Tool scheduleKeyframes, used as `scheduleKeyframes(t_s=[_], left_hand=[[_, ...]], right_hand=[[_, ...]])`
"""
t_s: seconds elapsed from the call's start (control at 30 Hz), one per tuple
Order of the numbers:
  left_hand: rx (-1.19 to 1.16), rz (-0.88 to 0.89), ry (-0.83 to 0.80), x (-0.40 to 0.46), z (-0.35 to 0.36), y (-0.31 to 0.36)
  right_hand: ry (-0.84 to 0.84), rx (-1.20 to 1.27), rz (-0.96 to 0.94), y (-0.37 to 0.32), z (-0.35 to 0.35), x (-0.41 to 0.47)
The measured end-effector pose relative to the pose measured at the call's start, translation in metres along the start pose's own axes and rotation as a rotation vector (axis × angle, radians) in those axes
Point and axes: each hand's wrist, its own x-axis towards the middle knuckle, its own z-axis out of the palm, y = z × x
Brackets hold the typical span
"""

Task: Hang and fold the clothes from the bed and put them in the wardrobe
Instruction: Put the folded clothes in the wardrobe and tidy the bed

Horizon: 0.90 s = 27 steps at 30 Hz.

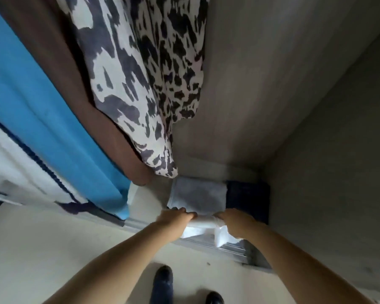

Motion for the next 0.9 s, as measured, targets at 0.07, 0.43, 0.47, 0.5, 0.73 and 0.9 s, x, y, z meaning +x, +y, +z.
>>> scheduleKeyframes(t_s=[0.07, 0.43, 0.47, 0.5, 0.73, 0.9], left_hand=[[0.014, 0.024, -0.023, 0.033, 0.001, -0.016], [0.132, -0.025, 0.368, 0.242, 0.052, -0.093], [0.156, -0.031, 0.321, 0.257, 0.077, -0.102], [0.174, -0.021, 0.295, 0.267, 0.099, -0.108], [0.224, 0.072, 0.065, 0.312, 0.229, -0.135], [0.244, 0.081, 0.016, 0.304, 0.214, -0.137]], right_hand=[[-0.015, 0.020, 0.035, 0.012, 0.000, 0.037], [0.425, -0.162, 0.284, 0.080, 0.043, 0.247], [0.458, -0.133, 0.303, 0.082, 0.062, 0.262], [0.499, -0.112, 0.308, 0.081, 0.082, 0.275], [0.211, 0.052, 0.317, 0.089, 0.221, 0.314], [0.140, 0.076, 0.264, 0.097, 0.196, 0.305]])
